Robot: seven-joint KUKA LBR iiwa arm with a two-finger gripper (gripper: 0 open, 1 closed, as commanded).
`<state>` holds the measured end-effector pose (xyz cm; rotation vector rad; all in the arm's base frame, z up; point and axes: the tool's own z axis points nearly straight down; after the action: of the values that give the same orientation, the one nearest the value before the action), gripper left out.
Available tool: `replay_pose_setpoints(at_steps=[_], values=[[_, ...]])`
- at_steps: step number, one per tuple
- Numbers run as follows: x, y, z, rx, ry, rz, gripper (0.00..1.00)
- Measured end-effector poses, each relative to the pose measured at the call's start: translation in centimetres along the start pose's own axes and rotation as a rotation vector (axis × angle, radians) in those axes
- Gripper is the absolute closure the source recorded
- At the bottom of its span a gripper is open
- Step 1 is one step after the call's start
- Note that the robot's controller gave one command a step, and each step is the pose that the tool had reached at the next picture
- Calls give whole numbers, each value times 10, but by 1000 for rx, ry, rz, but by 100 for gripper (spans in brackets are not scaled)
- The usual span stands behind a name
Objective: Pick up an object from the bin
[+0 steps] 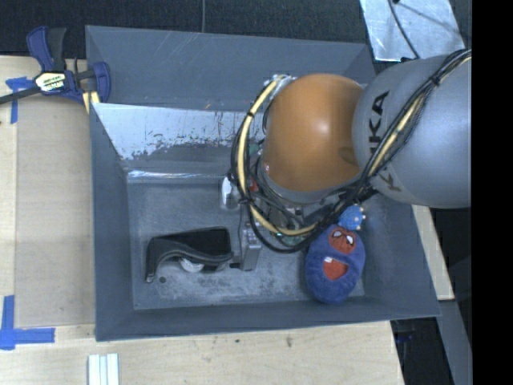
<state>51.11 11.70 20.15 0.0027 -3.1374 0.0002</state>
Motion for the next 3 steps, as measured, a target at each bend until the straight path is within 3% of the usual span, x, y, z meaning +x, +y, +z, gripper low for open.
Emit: replay_pose_setpoints(at_steps=[1,2,3], values=[[-37,21,115,2,2,179,0],[-36,58,100,-3,-12,308,0],[-27,103,97,-4,-10,219,0]])
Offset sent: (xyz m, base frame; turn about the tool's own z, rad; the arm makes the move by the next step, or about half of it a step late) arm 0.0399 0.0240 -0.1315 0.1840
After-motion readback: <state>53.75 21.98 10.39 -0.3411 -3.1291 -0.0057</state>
